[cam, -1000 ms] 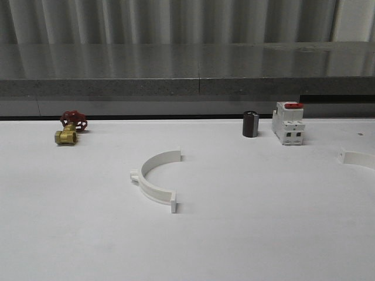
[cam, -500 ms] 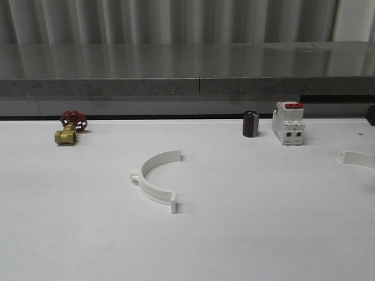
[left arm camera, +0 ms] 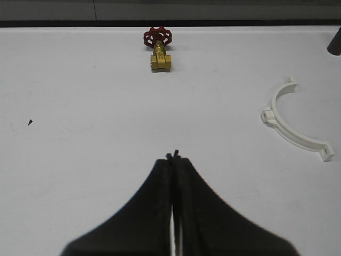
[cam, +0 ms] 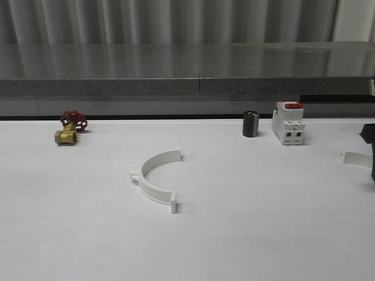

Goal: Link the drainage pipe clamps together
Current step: 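Grasp the second white clamp half by its tab with the right gripper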

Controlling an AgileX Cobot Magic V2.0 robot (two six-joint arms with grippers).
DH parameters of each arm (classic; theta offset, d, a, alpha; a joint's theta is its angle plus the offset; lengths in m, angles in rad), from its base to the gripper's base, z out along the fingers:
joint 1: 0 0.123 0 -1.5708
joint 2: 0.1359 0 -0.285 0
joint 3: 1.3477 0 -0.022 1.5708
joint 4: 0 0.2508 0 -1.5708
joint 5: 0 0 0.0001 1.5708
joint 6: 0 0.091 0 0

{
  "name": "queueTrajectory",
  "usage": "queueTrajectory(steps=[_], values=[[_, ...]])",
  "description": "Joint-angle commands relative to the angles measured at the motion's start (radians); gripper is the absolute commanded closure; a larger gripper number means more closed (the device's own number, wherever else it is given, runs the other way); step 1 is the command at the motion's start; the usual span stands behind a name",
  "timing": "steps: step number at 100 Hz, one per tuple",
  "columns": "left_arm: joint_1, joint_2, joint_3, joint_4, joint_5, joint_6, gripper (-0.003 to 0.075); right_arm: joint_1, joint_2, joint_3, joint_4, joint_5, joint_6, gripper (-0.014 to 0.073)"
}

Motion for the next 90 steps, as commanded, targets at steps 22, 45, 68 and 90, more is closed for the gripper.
queueTrajectory(steps=[22, 45, 68, 90], values=[[0.003, 0.002, -0.029, -0.015, -0.063, 0.002, 0.074, -0.006, -0.039, -0.025, -0.001, -0.018, -0.013, 0.0001], [0.003, 0.002, -0.029, -0.015, -0.063, 0.002, 0.074, -0.006, -0.039, -0.025, 0.014, 0.02, -0.012, 0.0129], [0.003, 0.002, -0.029, -0.015, -0.063, 0.002, 0.074, -0.006, -0.04, -0.025, 0.045, 0.026, -0.011, 0.0477], [0.003, 0.002, -0.029, -0.015, -0.063, 0.002, 0.074, 0.021, -0.047, -0.051, 0.1, 0.07, 0.016, 0.0505]])
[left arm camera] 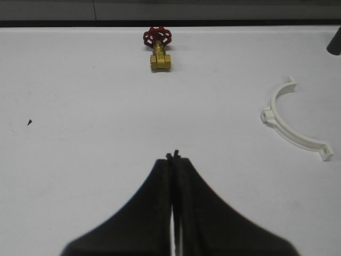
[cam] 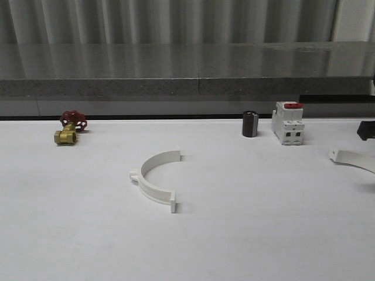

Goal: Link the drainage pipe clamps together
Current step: 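Grasp the second white clamp half by its tab with the right gripper, then carry the clamp half toward the placed half and lower it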

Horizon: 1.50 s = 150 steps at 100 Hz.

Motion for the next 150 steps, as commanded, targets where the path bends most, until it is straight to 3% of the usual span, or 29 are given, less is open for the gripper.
queueTrajectory(steps=[1, 63, 136, 150], values=[[0.003, 0.002, -0.029, -0.015, -0.063, 0.002, 0.074, 0.022, -0.049, -0.042, 0.025, 0.018, 0.019, 0.0505], [0.003, 0.002, -0.029, -0.015, -0.063, 0.002, 0.074, 0.44, -0.052, -0.212, -0.113, 0.086, 0.509, 0.0505], [0.003, 0.002, -0.029, -0.015, -0.063, 0.002, 0.074, 0.471, -0.047, -0.234, -0.096, 0.121, 0.518, 0.0505], [0.003, 0.002, -0.029, -0.015, -0.063, 0.002, 0.074, 0.489, -0.043, -0.246, -0.098, 0.119, 0.567, 0.0505]])
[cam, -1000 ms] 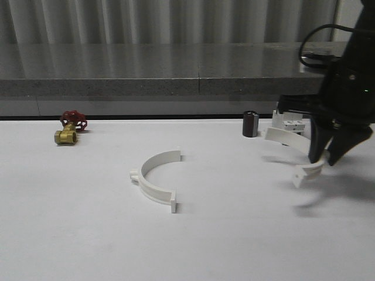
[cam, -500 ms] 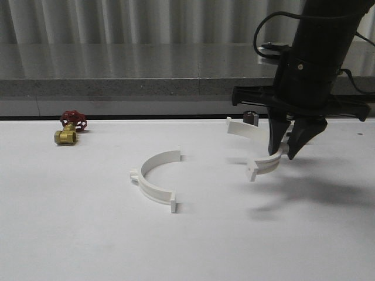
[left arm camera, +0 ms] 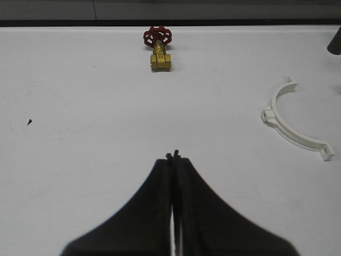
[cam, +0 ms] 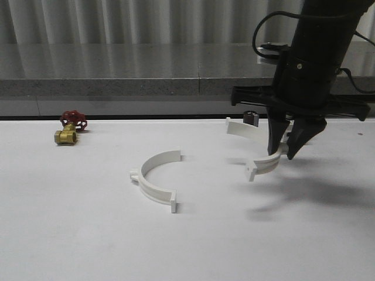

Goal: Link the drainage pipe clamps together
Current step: 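Carry the clamp half toward the placed half and lower it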

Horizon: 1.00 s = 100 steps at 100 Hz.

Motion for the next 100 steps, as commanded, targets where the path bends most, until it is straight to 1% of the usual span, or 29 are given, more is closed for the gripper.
queueTrajectory(steps=[1, 23, 45, 63, 77, 100], values=[[0.003, 0.002, -0.029, -0.015, -0.063, 0.002, 0.074, 0.014, -0.042, -0.042, -0.004, -0.026, 0.033, 0.0505], [0.003, 0.002, -0.029, -0.015, -0.063, 0.002, 0.074, 0.059, 0.001, -0.096, -0.052, -0.017, 0.119, 0.0505], [0.003, 0.002, -0.029, -0.015, -0.063, 0.002, 0.074, 0.12, 0.073, -0.183, -0.113, 0.03, 0.202, 0.0505], [0.003, 0.002, -0.029, -0.015, -0.063, 0.002, 0.074, 0.161, 0.107, -0.205, -0.143, 0.035, 0.26, 0.0505], [0.003, 0.002, -0.029, -0.015, -0.063, 0.002, 0.074, 0.183, 0.136, -0.23, -0.154, 0.047, 0.273, 0.0505], [0.003, 0.002, -0.029, -0.015, -0.063, 0.002, 0.074, 0.194, 0.146, -0.239, -0.207, 0.05, 0.335, 0.0505]])
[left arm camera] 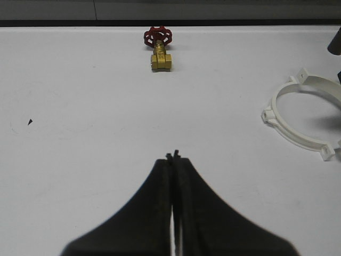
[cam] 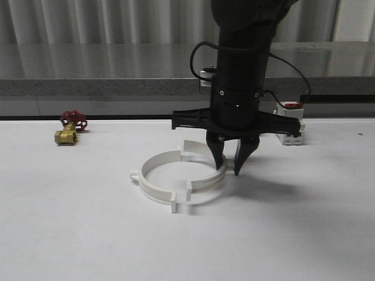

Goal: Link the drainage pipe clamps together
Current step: 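Carry the clamp half toward the placed half and lower it, then push the held half against the placed half to close the ring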

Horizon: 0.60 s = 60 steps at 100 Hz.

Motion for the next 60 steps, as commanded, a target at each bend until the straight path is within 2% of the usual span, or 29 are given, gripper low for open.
queueTrajectory(steps=[1, 60], values=[[0.003, 0.002, -0.029, -0.015, -0.063, 0.002, 0.074, 0.001, -0.058, -0.034, -0.048, -0.003, 0.028, 0.0505], [0.003, 0.002, -0.029, -0.015, -0.063, 0.002, 0.074, 0.003, -0.057, -0.034, -0.053, -0.02, 0.061, 0.0505]])
